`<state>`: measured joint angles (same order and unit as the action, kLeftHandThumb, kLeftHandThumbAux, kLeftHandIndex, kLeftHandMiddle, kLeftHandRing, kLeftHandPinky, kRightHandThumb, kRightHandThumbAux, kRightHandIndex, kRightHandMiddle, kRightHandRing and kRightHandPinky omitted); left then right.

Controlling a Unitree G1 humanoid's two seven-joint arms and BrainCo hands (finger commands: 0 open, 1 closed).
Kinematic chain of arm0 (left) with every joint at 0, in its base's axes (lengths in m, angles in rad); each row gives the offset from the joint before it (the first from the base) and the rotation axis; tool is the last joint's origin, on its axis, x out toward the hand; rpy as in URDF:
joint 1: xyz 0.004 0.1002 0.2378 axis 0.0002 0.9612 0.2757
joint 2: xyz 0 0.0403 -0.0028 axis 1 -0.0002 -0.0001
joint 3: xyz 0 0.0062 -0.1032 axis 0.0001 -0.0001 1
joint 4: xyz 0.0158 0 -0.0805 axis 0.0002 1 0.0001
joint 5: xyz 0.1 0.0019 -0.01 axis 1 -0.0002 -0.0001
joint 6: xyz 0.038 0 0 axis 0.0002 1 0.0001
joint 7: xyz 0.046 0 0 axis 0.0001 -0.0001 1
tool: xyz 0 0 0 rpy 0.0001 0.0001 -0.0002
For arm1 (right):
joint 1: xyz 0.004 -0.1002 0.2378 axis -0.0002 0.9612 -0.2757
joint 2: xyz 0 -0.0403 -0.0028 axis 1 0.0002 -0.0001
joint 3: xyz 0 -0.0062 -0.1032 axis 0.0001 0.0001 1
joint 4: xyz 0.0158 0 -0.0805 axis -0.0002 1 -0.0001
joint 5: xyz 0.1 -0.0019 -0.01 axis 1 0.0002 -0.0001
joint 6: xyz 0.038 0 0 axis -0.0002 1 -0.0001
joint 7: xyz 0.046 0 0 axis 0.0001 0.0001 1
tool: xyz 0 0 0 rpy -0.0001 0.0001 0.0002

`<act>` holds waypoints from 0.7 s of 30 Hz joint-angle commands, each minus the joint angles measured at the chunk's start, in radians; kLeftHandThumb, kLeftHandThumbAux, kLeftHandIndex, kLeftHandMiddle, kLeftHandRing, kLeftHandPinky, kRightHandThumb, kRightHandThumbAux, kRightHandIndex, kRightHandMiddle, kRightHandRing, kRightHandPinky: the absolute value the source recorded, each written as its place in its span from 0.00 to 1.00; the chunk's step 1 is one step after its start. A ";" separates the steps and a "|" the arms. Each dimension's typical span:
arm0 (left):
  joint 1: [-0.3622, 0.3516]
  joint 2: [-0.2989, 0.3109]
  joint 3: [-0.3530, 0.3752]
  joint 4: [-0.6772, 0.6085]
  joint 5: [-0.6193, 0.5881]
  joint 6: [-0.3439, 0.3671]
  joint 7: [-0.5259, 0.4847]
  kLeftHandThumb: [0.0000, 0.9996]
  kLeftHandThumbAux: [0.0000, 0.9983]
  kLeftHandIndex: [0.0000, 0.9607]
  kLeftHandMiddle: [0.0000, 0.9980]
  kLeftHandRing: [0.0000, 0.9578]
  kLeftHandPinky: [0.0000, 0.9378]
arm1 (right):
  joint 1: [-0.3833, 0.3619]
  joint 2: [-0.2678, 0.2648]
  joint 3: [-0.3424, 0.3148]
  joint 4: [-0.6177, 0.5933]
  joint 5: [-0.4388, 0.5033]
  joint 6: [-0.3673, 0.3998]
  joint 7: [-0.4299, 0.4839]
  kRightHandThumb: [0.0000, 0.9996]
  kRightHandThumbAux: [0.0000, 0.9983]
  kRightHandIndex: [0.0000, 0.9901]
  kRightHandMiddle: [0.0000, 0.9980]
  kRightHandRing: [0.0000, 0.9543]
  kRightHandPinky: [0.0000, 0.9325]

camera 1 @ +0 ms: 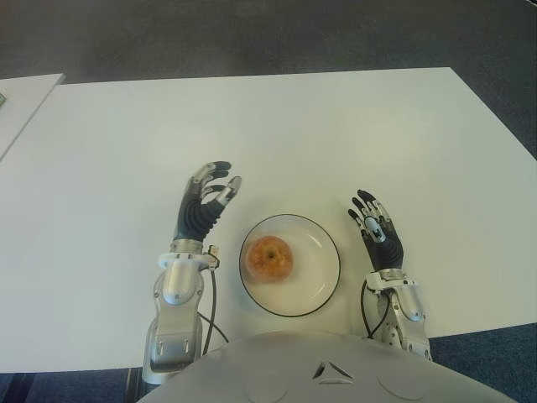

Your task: Put the apples into the plate.

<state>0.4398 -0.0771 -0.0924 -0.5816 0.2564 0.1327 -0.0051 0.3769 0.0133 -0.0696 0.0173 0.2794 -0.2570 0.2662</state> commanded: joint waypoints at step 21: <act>0.087 -0.055 -0.074 0.469 -0.075 -0.420 0.208 0.09 0.48 0.31 0.22 0.20 0.22 | 0.076 -0.008 0.012 -0.047 -0.029 0.001 -0.020 0.28 0.54 0.28 0.12 0.03 0.01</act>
<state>0.5507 -0.0983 -0.1607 -0.1606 0.1764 -0.2747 0.1774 0.4344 0.0096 -0.0580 -0.0370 0.2508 -0.2690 0.2435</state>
